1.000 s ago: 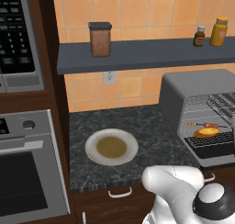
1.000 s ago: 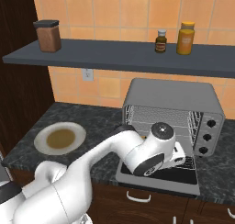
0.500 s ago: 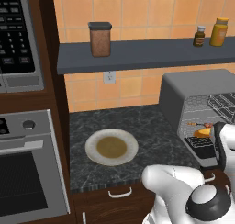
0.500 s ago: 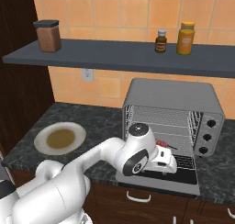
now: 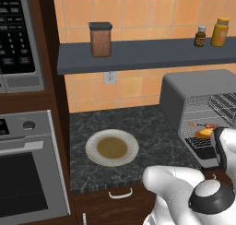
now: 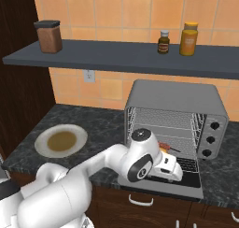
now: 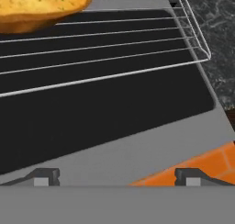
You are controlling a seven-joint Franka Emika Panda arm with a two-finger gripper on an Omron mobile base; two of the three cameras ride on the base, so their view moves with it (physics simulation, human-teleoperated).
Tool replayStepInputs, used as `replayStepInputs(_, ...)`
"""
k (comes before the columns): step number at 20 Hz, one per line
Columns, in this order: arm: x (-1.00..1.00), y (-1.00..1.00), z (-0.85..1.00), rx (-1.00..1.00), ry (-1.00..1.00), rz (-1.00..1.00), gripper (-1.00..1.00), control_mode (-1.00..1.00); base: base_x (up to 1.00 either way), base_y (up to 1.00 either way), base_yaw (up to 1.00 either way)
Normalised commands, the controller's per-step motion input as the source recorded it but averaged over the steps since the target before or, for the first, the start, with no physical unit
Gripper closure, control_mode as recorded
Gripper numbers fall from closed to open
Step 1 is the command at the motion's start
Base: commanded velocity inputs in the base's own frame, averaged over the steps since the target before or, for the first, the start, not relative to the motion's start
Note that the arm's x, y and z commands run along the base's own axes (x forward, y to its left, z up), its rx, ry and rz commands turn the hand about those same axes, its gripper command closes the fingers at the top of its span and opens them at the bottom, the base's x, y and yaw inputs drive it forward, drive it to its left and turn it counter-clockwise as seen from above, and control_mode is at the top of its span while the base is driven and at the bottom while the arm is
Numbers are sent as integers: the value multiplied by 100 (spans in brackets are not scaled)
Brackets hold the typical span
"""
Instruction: Pick up the kebab skewer and baguette bread, and place them inside the toaster oven. Close the toaster oven door and start by setting the timer.
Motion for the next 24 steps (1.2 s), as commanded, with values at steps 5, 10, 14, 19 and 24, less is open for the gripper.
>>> replayStepInputs(5, 4, -5, -21, -3, -1, -6, -100, -100, 0, 0, 0)
replayStepInputs(10, 12, 0, -32, -3, -5, -8, -100, -100, 0, 0, 0)
replayStepInputs(14, 22, 0, -16, 0, -6, -5, -100, -100, 0, 0, 0)
replayStepInputs(19, 25, 0, -19, -2, -5, -6, -100, -100, 0, 0, 0)
replayStepInputs(24, 24, 0, -30, -4, -1, -6, -100, -100, 0, 0, 0)
